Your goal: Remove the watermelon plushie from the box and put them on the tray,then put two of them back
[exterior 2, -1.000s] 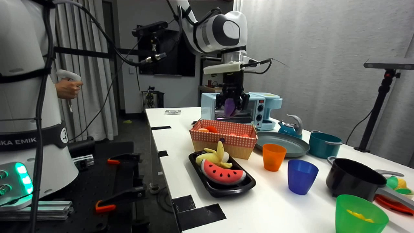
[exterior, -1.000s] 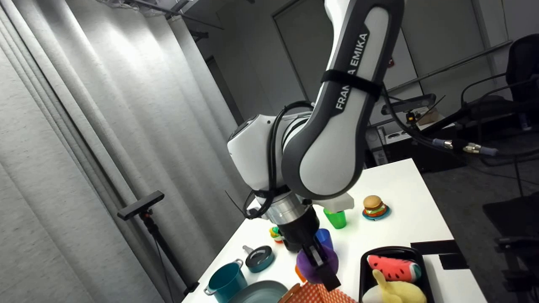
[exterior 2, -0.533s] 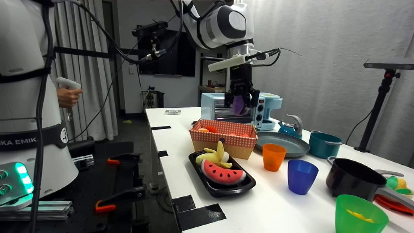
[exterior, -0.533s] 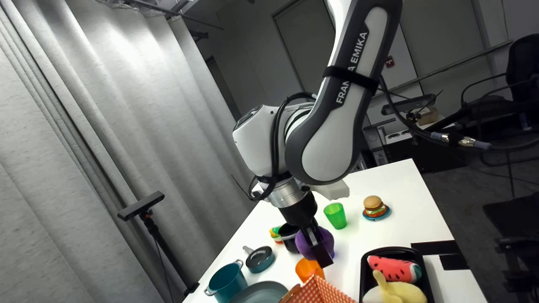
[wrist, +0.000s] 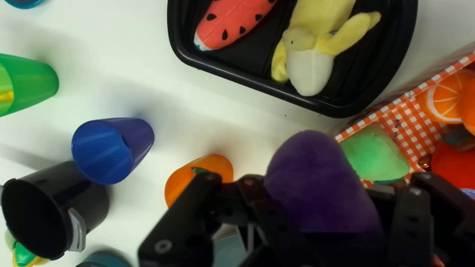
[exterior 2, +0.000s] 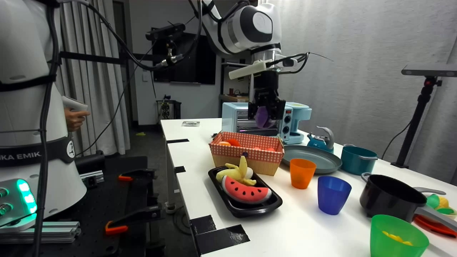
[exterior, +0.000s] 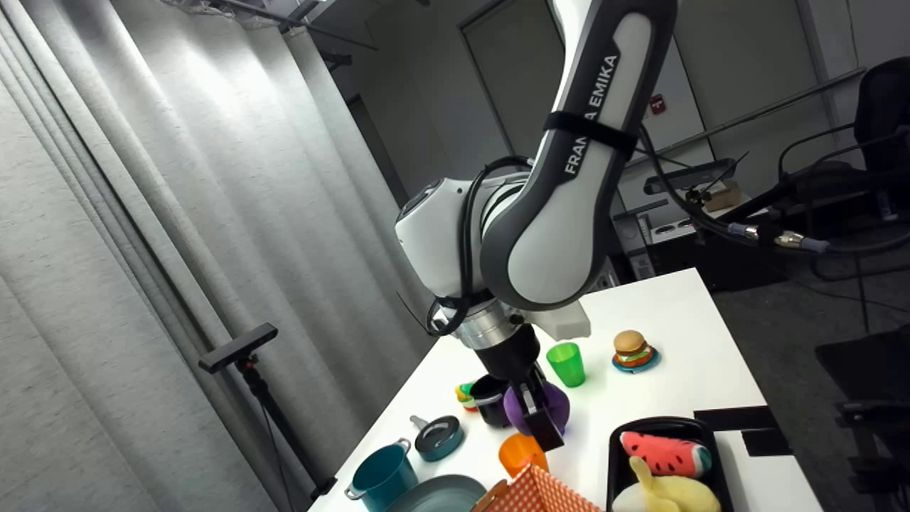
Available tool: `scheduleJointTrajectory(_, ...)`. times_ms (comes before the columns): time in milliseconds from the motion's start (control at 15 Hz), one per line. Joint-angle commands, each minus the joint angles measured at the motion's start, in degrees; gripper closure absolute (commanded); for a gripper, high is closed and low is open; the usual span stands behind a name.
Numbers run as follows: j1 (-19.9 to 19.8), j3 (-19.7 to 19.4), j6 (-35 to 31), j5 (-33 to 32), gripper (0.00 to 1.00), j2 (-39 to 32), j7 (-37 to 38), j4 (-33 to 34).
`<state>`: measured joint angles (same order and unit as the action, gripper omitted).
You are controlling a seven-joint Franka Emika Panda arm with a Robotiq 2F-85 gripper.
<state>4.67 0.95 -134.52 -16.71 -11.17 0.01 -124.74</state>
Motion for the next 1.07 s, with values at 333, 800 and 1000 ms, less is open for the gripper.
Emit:
scheduleJointTrajectory(333, 0.02, 0.37, 3.6, 3.58, 1.0, 1.91, 5.82, -0.9)
scheduleJointTrajectory(800, 0.01, 0.63, 5.45, 6.75, 0.45, 1.96, 7.62, -0.71)
scheduleJointTrajectory(1000, 0.0, 0.66, 5.94, 7.43, 0.21, 1.99, 7.65, -0.65)
